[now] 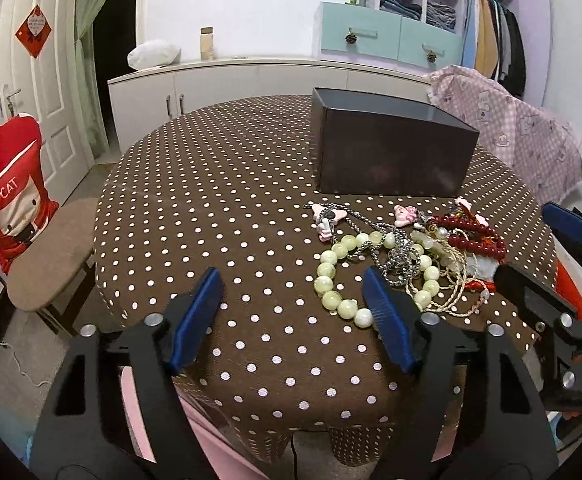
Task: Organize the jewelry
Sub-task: 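Grasp the cream pearl bracelet with the left tool while the right tool grasps the red bead bracelet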
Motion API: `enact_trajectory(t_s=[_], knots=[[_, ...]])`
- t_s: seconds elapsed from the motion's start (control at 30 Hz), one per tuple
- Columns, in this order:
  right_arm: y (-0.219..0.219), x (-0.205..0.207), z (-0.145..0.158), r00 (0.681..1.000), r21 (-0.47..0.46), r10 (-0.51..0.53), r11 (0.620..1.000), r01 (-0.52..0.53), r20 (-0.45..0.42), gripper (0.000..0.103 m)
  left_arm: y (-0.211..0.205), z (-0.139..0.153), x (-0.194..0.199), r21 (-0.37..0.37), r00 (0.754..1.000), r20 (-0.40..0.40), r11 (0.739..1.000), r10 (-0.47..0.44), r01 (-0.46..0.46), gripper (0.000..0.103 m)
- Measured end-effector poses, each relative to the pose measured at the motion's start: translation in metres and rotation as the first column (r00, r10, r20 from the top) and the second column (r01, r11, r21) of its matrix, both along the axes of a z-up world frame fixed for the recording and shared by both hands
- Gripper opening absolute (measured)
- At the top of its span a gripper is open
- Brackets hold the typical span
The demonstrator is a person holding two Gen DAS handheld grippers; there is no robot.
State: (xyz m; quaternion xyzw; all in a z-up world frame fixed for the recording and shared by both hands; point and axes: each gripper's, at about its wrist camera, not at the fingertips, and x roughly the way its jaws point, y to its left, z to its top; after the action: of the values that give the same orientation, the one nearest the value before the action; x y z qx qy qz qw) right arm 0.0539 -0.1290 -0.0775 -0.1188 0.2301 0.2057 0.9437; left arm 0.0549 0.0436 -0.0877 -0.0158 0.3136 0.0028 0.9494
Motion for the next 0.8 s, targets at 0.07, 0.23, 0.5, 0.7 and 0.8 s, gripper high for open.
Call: enact_trajectory(t_s=[0.07,0.23,0.5,0.7,0.8], knots=[[0.003,0.002,0.0,1.0,-0.003,0.018,1.0,-0.018,-0.011,0.078,0.0,0.001,0.0,0.005,1.0,0.001,1.0,0.002,-0.002,0.057],[0.006,0.01,0.0,0.998,0.0,0.042,0.999,-0.042,-0.044,0.062,0.001,0.002,0.001,-0.003,1.0,0.005,1.0,-0.018,0.018,0.035],[0.011,0.023,-0.007,0.988,0.011,0.101,0.995,-0.1,-0.117,0.027,0.003,0.001,-0.001,-0.045,0.997,0.021,0.997,-0.069,0.07,0.019],[0.007,0.028,-0.006,0.985,0.029,0.111,0.994,-0.108,-0.129,0.007,0.011,0.002,0.002,-0.098,0.996,0.024,0.991,-0.085,0.087,0.014],[0.005,0.028,-0.004,0.983,0.047,0.113,0.993,-0.107,-0.145,0.007,0.016,0.002,0.005,-0.125,0.996,0.024,0.988,-0.088,0.091,0.014]])
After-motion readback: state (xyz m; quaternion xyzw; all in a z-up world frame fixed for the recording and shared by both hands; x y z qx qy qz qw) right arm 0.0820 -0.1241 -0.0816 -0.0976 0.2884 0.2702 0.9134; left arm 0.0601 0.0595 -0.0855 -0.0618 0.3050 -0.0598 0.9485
